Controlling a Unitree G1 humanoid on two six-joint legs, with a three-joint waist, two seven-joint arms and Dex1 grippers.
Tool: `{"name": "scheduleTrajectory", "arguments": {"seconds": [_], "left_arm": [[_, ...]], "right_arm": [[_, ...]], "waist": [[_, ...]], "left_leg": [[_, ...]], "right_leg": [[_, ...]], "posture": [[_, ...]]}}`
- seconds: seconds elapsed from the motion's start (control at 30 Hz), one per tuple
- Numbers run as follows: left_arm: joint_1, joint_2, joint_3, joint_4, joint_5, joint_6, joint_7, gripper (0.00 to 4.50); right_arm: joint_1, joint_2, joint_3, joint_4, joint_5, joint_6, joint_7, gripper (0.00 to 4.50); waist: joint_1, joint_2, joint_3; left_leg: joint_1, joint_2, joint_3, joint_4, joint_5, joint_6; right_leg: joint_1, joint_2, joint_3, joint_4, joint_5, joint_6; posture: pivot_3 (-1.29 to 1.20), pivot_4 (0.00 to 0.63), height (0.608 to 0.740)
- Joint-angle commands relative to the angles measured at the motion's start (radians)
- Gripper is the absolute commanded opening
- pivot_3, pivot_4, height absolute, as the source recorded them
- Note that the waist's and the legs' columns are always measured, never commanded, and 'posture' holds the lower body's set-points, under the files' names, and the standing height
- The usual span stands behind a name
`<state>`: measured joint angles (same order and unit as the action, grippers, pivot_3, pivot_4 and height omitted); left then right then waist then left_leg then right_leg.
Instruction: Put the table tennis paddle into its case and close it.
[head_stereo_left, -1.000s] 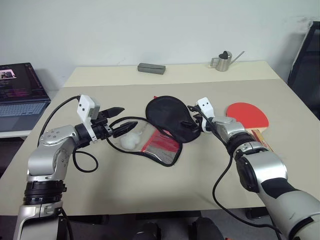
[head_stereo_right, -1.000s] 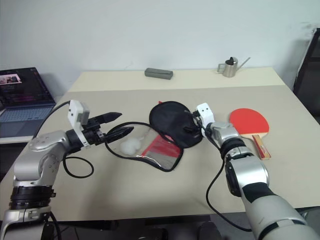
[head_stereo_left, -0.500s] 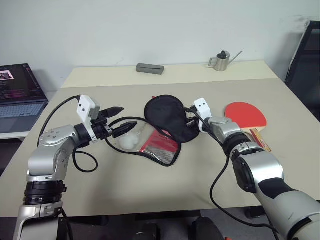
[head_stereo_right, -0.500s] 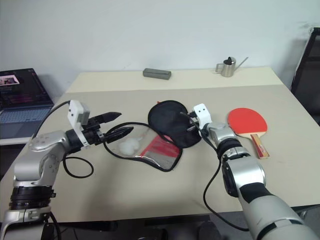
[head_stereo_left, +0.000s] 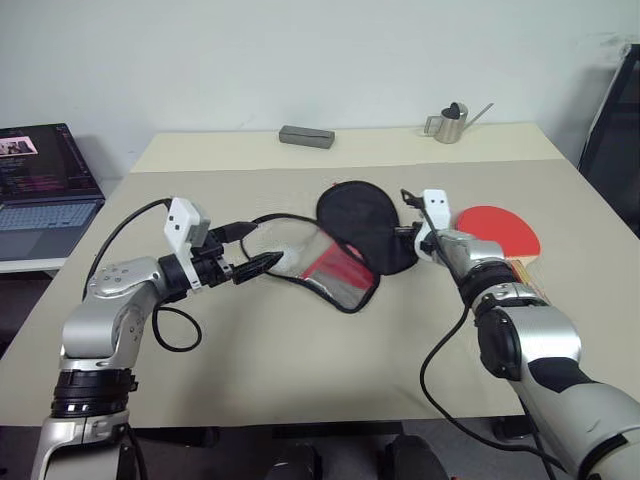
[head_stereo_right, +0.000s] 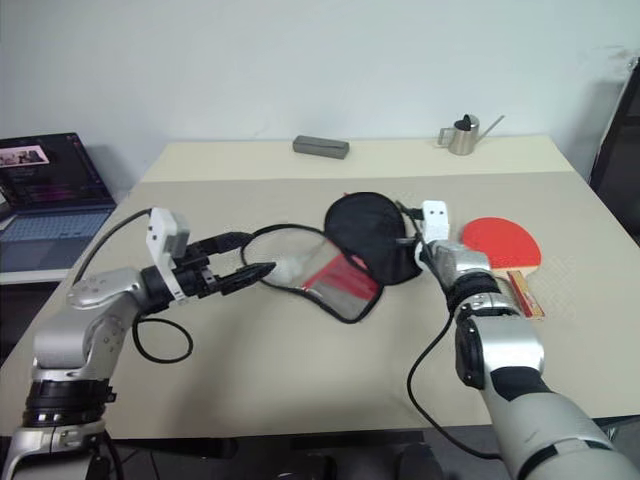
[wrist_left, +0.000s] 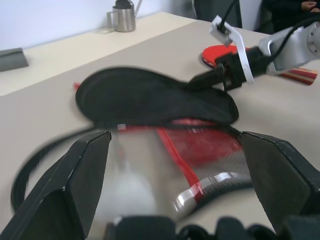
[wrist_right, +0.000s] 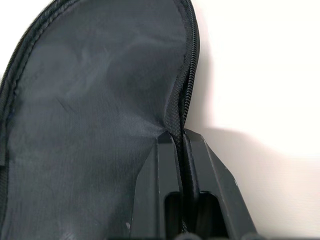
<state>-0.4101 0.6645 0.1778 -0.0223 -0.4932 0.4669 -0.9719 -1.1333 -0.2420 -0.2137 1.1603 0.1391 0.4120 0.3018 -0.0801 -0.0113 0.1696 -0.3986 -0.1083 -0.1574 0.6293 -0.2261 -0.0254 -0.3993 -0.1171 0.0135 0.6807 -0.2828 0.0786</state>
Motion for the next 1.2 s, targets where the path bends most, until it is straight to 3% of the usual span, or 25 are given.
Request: {"name": "scheduleTrajectory", "arguments": {"seconds": [0.03,0.23,0.5,0.7,1.0,1.2], "left_arm": [[-0.018,0.001,-0.004,-0.033,-0.020,0.000,-0.006,4.50],[-0.032,-0.007,-0.027,-0.027,-0.021,-0.004,-0.013,4.50],[-0.038,-0.018,-0.048,-0.034,-0.027,-0.004,-0.021,4.50],[-0.038,-0.020,-0.053,-0.035,-0.025,-0.004,-0.027,4.50],[-0.023,-0.016,-0.054,-0.046,-0.023,-0.005,-0.028,4.50],[-0.019,-0.018,-0.059,-0.052,-0.021,-0.004,-0.026,4.50]], "right_arm": [[0.029,-0.032,-0.024,-0.145,0.027,0.068,-0.042,0.04],[0.192,-0.007,-0.051,-0.553,0.086,0.309,-0.146,0.04],[0.401,0.175,-0.079,-1.050,0.159,0.604,-0.328,0.04],[0.444,0.220,-0.075,-1.119,0.154,0.635,-0.370,0.04],[0.440,0.158,-0.062,-1.043,0.133,0.572,-0.352,0.04],[0.437,0.154,-0.063,-1.047,0.130,0.566,-0.349,1.68]], "waist": [[-0.001,0.000,0.000],[-0.003,0.000,0.000],[-0.003,0.000,0.000],[-0.001,0.000,0.000],[-0.002,0.000,0.000],[-0.001,0.000,0.000]], "left_leg": [[0.000,0.000,0.000,0.000,0.000,0.000],[-0.001,0.001,0.002,0.000,0.000,0.000],[-0.002,0.002,0.004,0.000,-0.001,0.002],[-0.002,0.002,0.003,0.000,-0.002,0.003],[-0.002,0.002,0.004,0.000,-0.002,0.003],[-0.002,0.002,0.004,0.000,-0.002,0.003]], "right_leg": [[0.000,0.000,0.000,0.000,0.000,0.000],[-0.003,0.000,0.002,0.001,0.000,0.000],[-0.005,0.001,0.003,0.002,0.000,0.000],[-0.005,0.001,0.003,0.002,0.000,0.000],[-0.005,0.001,0.003,0.002,0.000,0.000],[-0.005,0.002,0.003,0.002,0.000,0.000]], "posture": [[0.00,0.150,0.740],[0.00,0.150,0.740],[0.00,0.150,0.740],[0.00,0.150,0.740],[0.00,0.150,0.740],[0.00,0.150,0.740]]}}
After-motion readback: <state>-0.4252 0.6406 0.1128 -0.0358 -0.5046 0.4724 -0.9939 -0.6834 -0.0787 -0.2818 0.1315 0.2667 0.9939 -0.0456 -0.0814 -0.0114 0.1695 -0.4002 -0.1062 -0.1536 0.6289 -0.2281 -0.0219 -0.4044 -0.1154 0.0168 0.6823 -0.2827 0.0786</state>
